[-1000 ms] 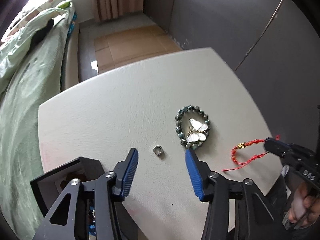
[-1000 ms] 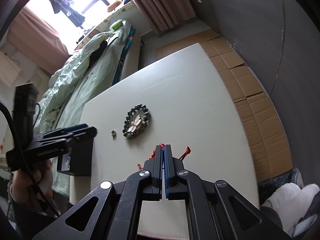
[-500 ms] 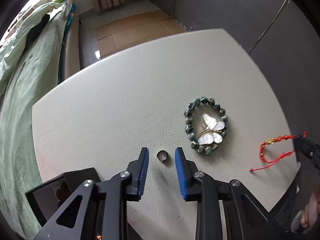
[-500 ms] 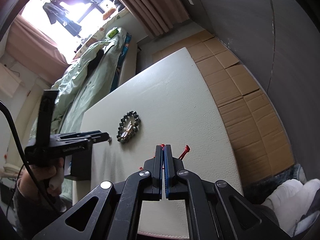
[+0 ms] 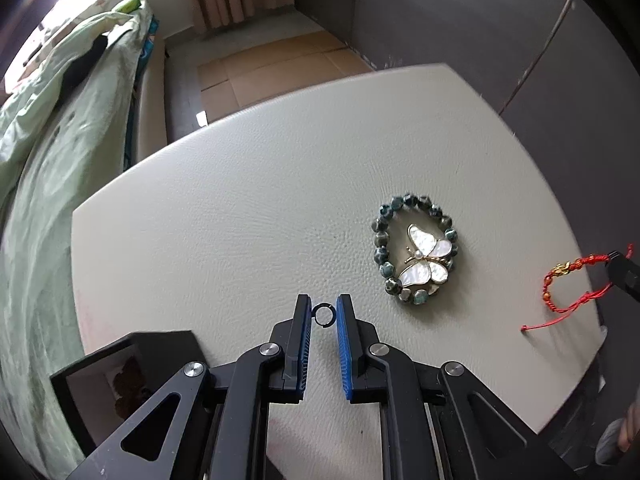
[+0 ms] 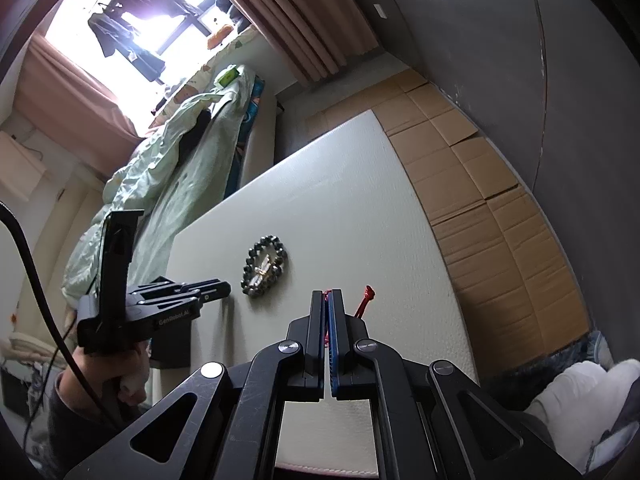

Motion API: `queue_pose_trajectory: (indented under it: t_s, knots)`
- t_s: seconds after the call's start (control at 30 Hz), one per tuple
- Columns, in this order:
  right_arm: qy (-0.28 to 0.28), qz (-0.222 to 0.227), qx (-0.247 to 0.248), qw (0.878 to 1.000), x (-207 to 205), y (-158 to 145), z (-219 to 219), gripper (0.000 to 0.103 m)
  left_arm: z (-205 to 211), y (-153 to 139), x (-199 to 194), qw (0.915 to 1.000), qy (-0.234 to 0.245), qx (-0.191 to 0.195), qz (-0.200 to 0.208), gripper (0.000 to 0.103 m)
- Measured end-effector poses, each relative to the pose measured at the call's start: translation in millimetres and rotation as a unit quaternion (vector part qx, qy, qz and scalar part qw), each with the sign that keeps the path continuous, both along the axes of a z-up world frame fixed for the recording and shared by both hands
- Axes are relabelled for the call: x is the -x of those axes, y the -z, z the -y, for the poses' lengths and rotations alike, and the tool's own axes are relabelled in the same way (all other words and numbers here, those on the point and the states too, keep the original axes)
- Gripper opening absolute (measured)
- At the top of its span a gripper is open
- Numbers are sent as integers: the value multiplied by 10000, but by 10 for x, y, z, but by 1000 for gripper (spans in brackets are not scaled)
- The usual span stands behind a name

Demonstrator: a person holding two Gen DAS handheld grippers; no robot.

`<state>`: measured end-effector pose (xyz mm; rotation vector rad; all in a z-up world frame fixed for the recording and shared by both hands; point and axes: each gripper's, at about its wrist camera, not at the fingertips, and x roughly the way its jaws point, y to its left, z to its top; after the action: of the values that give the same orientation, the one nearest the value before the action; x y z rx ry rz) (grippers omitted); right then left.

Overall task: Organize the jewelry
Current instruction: 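Grasp the red string bracelet with the right gripper while the left grasps the silver ring, then drop the silver ring into the box with the left gripper while the right drops the red bracelet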

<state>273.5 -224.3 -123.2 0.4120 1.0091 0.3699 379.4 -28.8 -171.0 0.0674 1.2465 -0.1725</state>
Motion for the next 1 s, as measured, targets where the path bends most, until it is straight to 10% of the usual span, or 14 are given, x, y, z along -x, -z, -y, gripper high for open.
queue_pose_trajectory:
  t_s: [0.5, 1.0]
  knots:
    - [-467, 420, -50, 9980, 69, -403, -509, 3, -612, -693, 412, 9965, -364, 365, 662, 13]
    - [-1089, 641, 73, 9920, 178, -665, -1206, 3, -1300, -683, 701, 9909, -1004, 391, 803, 13]
